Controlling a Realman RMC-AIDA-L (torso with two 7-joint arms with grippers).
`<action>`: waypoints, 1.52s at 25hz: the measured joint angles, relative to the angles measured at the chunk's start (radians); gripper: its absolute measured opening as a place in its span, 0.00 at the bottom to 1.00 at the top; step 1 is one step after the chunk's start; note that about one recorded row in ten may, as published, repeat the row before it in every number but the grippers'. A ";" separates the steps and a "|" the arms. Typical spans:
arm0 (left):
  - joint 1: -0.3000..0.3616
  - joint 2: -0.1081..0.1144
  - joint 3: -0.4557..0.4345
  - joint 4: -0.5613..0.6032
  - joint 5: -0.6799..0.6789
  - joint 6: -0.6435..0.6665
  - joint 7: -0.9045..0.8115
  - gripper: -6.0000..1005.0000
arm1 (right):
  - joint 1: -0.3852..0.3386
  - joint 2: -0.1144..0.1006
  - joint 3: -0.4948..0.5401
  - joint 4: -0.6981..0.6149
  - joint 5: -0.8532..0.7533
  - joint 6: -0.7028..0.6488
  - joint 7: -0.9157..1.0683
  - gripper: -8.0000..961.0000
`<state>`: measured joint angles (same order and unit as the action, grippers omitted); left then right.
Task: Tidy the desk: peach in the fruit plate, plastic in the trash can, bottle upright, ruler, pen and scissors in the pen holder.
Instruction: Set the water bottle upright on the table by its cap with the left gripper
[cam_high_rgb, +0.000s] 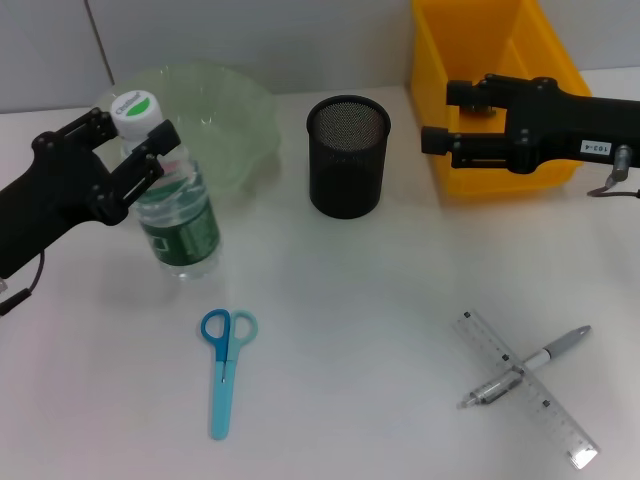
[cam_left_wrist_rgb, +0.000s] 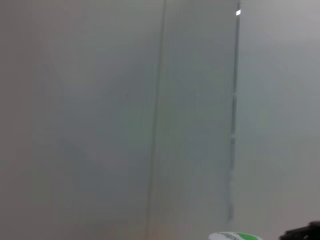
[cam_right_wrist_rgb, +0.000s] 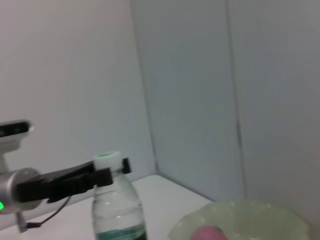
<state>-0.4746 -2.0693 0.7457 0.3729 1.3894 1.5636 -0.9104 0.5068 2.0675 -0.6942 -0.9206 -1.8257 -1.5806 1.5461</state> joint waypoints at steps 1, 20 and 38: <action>0.000 0.000 -0.008 -0.010 -0.001 -0.009 0.021 0.45 | -0.002 0.000 0.002 0.006 0.000 0.018 0.000 0.87; -0.001 -0.002 -0.181 -0.106 -0.005 -0.181 0.218 0.45 | 0.010 -0.001 -0.007 0.012 -0.003 0.070 0.023 0.87; -0.034 -0.003 -0.195 -0.189 -0.043 -0.224 0.290 0.49 | 0.039 -0.029 -0.088 0.037 -0.105 0.018 0.079 0.87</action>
<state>-0.5087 -2.0723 0.5508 0.1841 1.3469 1.3400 -0.6204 0.5459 2.0385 -0.7824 -0.8834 -1.9306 -1.5630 1.6255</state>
